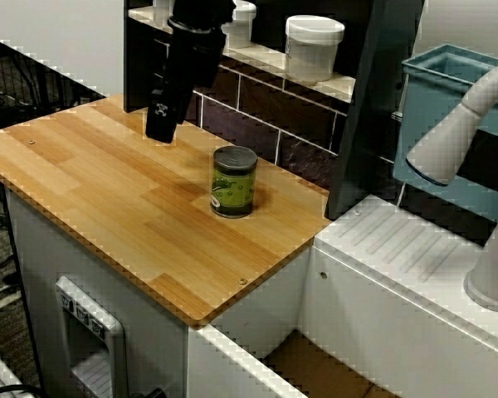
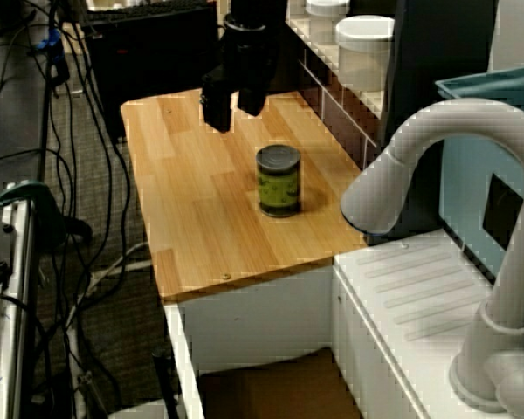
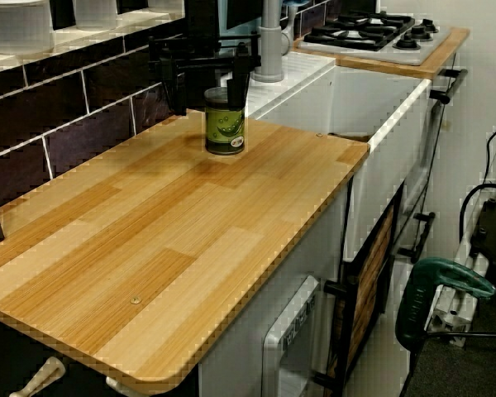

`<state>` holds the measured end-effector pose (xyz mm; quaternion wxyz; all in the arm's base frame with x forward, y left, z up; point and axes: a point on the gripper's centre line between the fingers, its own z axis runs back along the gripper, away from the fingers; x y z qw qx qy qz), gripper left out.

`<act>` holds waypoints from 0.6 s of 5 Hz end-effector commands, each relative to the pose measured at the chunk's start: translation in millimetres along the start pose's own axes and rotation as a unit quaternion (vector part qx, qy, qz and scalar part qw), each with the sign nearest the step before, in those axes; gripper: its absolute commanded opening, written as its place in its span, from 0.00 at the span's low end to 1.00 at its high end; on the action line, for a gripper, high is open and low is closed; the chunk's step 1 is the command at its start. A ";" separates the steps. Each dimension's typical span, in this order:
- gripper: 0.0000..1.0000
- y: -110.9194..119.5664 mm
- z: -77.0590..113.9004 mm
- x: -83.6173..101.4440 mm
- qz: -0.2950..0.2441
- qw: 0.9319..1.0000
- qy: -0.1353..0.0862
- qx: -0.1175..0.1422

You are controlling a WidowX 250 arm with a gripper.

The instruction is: Push into sink

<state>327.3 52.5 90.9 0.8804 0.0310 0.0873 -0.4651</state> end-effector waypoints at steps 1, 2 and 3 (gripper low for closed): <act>1.00 0.1 4.4 20.6 0.006 1.000 -0.009 0.015; 1.00 -8.6 -3.3 33.7 -0.002 1.000 0.000 0.016; 1.00 -22.4 -6.0 48.7 -0.017 1.000 0.006 0.018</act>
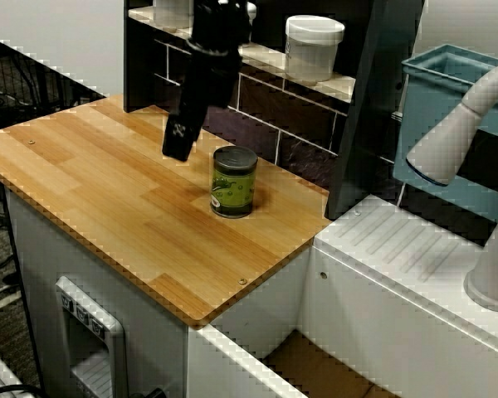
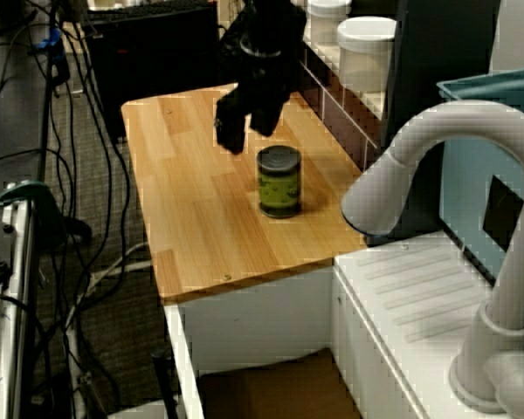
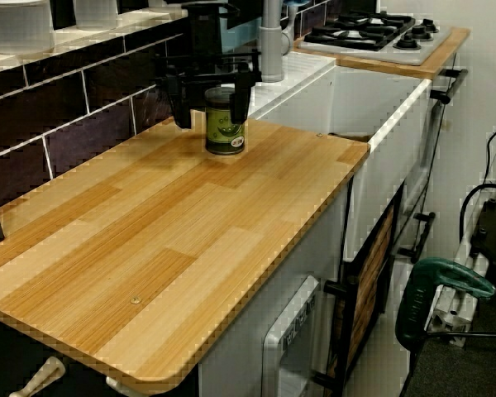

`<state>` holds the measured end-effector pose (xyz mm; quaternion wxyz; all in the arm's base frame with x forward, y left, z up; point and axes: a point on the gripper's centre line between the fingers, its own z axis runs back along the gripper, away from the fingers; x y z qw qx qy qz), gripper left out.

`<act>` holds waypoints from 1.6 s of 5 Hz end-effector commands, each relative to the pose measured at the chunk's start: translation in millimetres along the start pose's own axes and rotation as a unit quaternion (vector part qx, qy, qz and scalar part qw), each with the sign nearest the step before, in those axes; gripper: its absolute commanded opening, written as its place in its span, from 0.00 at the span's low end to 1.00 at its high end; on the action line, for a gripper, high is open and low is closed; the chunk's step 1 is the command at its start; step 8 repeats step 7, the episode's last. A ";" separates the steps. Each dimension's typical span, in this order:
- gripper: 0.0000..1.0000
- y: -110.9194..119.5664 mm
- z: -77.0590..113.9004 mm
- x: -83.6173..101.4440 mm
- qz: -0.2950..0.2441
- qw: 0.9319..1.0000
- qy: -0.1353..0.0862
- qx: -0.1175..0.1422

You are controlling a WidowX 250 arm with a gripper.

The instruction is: Push into sink

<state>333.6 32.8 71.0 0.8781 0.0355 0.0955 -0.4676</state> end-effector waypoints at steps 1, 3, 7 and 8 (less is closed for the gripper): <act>1.00 -30.3 8.2 39.7 -0.030 0.999 0.001 0.014; 1.00 -71.0 18.4 67.9 -0.104 0.994 -0.015 -0.028; 1.00 -137.8 21.8 105.3 -0.183 0.981 -0.001 -0.060; 1.00 -137.8 21.8 105.3 -0.183 0.981 -0.001 -0.060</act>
